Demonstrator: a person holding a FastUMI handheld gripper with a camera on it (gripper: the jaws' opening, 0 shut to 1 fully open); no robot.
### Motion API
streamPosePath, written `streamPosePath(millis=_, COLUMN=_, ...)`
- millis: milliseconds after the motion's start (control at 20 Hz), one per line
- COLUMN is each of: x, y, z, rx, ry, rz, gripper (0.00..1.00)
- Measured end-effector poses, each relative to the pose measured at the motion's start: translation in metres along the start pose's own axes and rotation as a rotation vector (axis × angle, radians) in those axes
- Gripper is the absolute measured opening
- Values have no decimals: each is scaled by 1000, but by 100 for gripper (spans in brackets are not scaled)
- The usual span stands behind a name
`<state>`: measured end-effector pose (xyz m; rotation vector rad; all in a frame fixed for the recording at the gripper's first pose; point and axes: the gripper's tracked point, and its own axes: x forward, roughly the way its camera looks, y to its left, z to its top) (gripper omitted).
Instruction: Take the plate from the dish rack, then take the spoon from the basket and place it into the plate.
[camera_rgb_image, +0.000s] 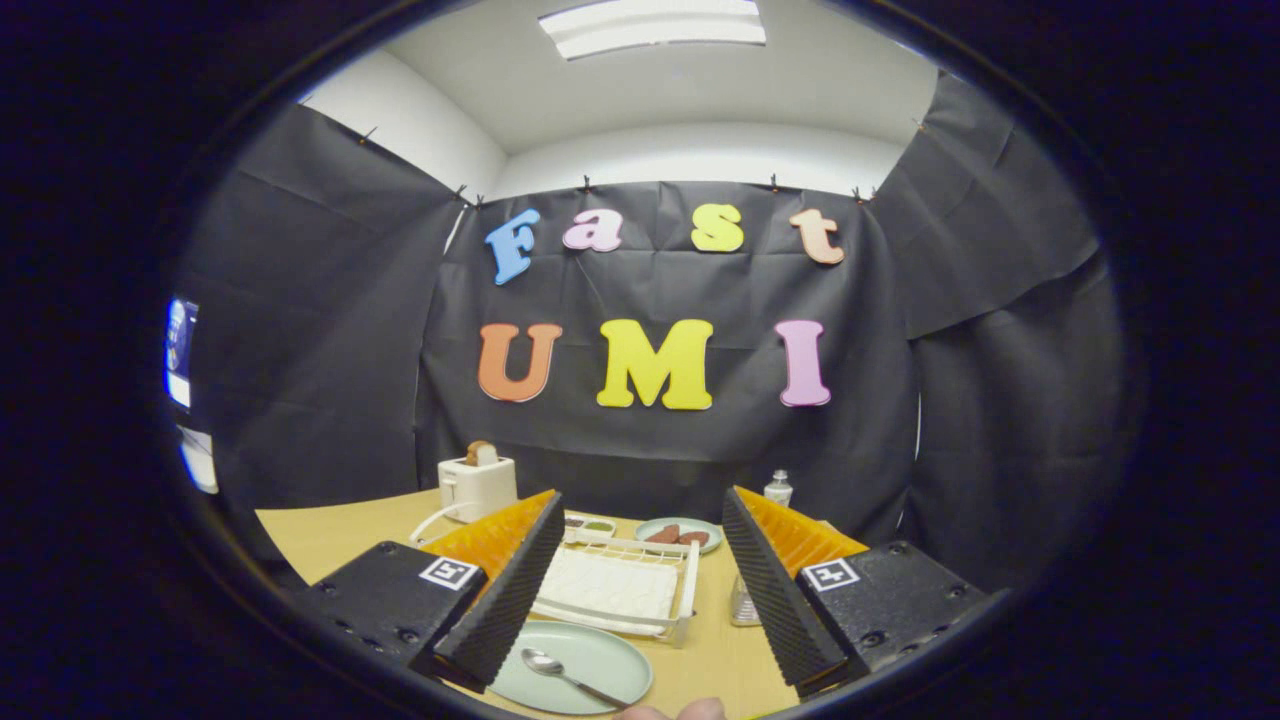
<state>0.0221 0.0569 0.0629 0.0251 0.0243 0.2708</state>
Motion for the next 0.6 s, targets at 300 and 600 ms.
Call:
streamPosePath(millis=300, x=-22, y=9, z=-14, rx=-30, ry=-17, rz=-86, gripper=100)
streamPosePath(millis=600, x=-33, y=25, z=-13, rx=-11, ry=-26, rz=-71, gripper=100)
